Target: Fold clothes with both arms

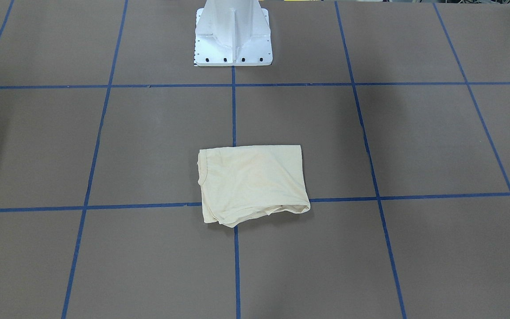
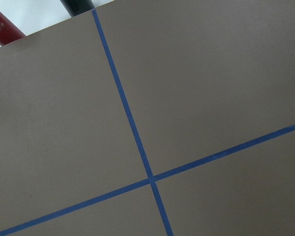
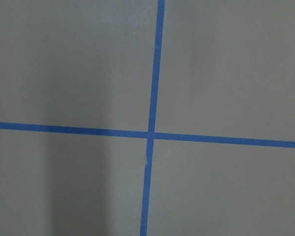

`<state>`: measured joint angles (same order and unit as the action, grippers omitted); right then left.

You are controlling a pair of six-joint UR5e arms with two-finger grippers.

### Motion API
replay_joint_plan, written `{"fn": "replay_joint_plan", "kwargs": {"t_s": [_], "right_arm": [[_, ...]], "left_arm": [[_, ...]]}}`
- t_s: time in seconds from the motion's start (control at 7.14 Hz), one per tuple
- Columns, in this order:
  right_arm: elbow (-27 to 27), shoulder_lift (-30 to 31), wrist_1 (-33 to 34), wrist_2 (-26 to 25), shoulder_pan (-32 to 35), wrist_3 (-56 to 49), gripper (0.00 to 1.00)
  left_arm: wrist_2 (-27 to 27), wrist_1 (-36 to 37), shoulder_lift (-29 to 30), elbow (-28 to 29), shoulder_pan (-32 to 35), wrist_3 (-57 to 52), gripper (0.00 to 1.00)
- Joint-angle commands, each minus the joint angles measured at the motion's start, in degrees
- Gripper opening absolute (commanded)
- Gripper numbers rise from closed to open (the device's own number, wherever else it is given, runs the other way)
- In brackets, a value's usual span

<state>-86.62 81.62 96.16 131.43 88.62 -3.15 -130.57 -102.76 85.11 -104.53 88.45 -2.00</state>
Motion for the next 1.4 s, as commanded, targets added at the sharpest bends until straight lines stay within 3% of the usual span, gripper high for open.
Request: {"fn": "replay_joint_plan", "kwargs": {"t_s": [0.0,0.28,0.42,1.26], "right_arm": [[-2.2,1.6,0.0,-0.1,0.1,0.3,1.00],[-5.6,3.3,0.3,-0.2,0.2,0.2,1.00],[-9.8,6.2,0.0,-0.1,0.1,0.5,1.00],[-10.6,6.7,0.5,0.4,0.0,0.5,1.00]], "left_arm": [[0.0,0.3,-0.4,-1.3,0.0,0.2,1.00],[-0.1,0.1,-1.3,-2.4,0.1,0.1,1.00],[0.0,0.2,-1.5,-2.7,0.1,0.2,1.00],[0.0,0.1,-0.5,-2.6,-0.2,0.2,1.00]]}}
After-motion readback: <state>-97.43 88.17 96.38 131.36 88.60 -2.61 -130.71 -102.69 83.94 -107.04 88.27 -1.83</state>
